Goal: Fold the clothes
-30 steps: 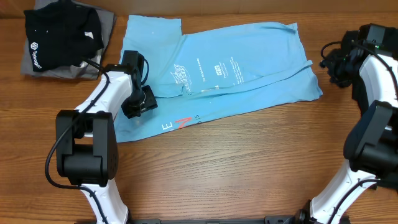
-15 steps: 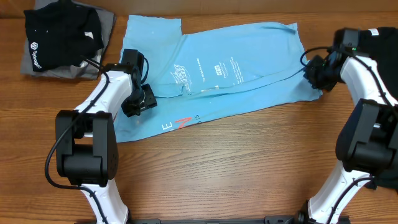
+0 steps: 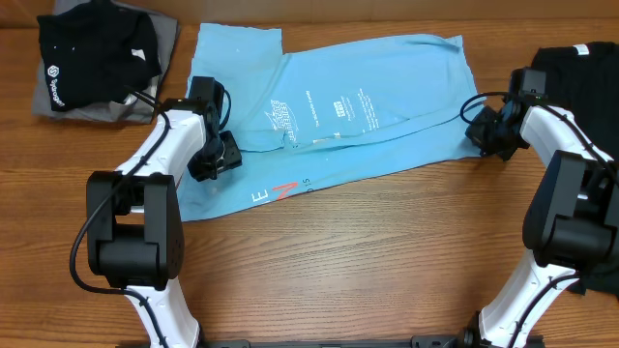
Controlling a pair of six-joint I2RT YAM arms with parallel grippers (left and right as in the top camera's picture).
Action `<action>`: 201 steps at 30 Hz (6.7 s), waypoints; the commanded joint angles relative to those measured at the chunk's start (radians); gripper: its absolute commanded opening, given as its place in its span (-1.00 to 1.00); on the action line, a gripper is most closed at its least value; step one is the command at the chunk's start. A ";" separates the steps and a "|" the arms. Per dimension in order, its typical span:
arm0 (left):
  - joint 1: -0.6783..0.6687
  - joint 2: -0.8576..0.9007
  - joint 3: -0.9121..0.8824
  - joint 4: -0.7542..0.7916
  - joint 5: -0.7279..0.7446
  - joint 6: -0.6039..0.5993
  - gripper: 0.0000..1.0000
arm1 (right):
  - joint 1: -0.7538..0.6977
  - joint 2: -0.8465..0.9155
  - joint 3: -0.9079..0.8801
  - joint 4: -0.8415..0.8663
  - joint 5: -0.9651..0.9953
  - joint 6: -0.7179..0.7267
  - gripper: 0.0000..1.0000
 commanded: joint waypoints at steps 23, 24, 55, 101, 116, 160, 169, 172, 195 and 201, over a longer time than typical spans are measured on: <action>0.006 -0.035 -0.011 -0.138 -0.009 0.017 -0.92 | -0.112 0.000 -0.012 -0.236 0.148 0.185 -0.92; 0.006 -0.035 -0.021 -0.144 0.005 0.008 -0.91 | -0.115 -0.001 -0.012 -0.247 0.151 0.199 -0.92; -0.009 -0.256 -0.079 -0.029 0.099 0.050 -0.91 | -0.235 -0.270 -0.012 -0.329 0.045 0.098 -0.93; 0.023 -0.180 -0.188 -0.275 -0.060 -0.179 -0.91 | -0.132 -0.242 -0.011 -0.264 0.034 0.051 -0.92; 0.025 -0.348 -0.185 -0.103 -0.060 -0.111 -0.24 | -0.057 -0.238 -0.096 -0.240 -0.010 0.053 -0.92; 0.025 -0.348 -0.185 -0.054 -0.016 -0.076 1.00 | -0.205 -0.230 -0.372 -0.187 0.171 0.288 -0.93; 0.024 -0.348 -0.183 0.122 0.140 0.008 0.99 | -0.303 -0.304 -0.369 -0.208 0.222 0.291 -0.92; 0.024 -0.348 -0.182 0.201 0.153 0.008 1.00 | -0.309 -0.352 -0.348 -0.235 0.224 0.285 -0.93; 0.026 0.172 0.721 0.154 0.108 0.331 0.97 | -0.240 -0.461 -0.070 -0.256 -0.148 0.020 0.94; 0.026 0.360 0.870 0.103 0.130 0.409 1.00 | -0.219 -0.461 -0.070 -0.252 -0.148 0.016 0.95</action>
